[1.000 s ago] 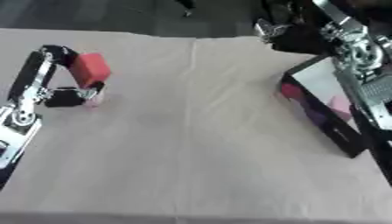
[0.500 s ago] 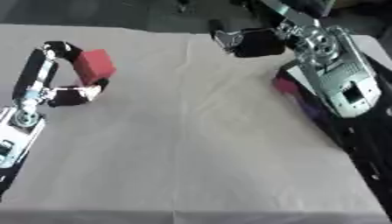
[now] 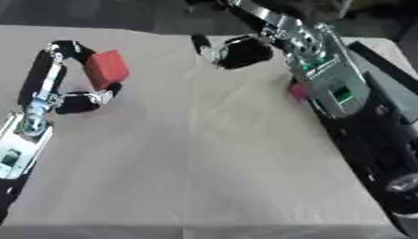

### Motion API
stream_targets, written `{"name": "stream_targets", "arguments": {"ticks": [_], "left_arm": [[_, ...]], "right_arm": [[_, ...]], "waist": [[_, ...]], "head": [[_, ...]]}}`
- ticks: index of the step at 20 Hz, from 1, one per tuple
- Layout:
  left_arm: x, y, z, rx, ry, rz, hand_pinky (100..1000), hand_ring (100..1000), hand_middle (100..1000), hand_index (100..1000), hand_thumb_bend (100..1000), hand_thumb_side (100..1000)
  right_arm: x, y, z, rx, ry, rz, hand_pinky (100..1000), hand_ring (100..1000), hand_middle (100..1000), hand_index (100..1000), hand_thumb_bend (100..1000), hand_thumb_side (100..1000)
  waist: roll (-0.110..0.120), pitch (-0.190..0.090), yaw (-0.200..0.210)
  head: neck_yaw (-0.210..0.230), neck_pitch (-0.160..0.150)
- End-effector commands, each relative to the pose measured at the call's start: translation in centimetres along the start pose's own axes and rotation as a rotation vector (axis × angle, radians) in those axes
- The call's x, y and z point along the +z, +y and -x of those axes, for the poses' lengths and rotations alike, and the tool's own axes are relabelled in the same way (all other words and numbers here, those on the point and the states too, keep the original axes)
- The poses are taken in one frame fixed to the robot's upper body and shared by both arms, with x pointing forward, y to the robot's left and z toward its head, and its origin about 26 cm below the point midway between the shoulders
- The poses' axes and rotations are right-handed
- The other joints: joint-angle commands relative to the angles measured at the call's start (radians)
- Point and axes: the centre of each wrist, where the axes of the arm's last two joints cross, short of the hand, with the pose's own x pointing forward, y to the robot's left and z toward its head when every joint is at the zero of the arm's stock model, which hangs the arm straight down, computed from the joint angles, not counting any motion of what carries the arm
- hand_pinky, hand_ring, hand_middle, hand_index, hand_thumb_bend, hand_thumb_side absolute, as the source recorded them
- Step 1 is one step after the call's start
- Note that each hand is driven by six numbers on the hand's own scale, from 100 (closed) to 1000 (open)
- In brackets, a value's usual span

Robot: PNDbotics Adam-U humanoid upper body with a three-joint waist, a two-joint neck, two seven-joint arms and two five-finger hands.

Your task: Pick up the objects with one hand, pass them to the other hand, and then place them into the box on the other side of the table.

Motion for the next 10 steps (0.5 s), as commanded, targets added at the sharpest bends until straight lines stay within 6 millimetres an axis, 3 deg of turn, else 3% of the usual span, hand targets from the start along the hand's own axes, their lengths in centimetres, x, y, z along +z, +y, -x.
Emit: {"name": "stream_targets", "arguments": {"ticks": [1, 10], "left_arm": [[-0.9, 0.6, -0.5, 0.010, -0.042, -0.013, 700, 474, 403, 474, 100, 100], [-1.2, 0.4, -0.7, 0.031, -0.071, 0.013, 697, 470, 395, 470, 100, 100]], "right_arm": [[-0.9, -0.4, -0.4, 0.056, -0.021, -0.023, 982, 991, 952, 944, 100, 100], [-2.9, 0.5, -1.2, 0.096, -0.108, -0.121, 976, 987, 945, 927, 187, 100]], "waist": [[0.003, -0.022, 0.002], [0.003, -0.023, 0.007]], "head": [[-0.006, 0.003], [-0.004, -0.008]]}}
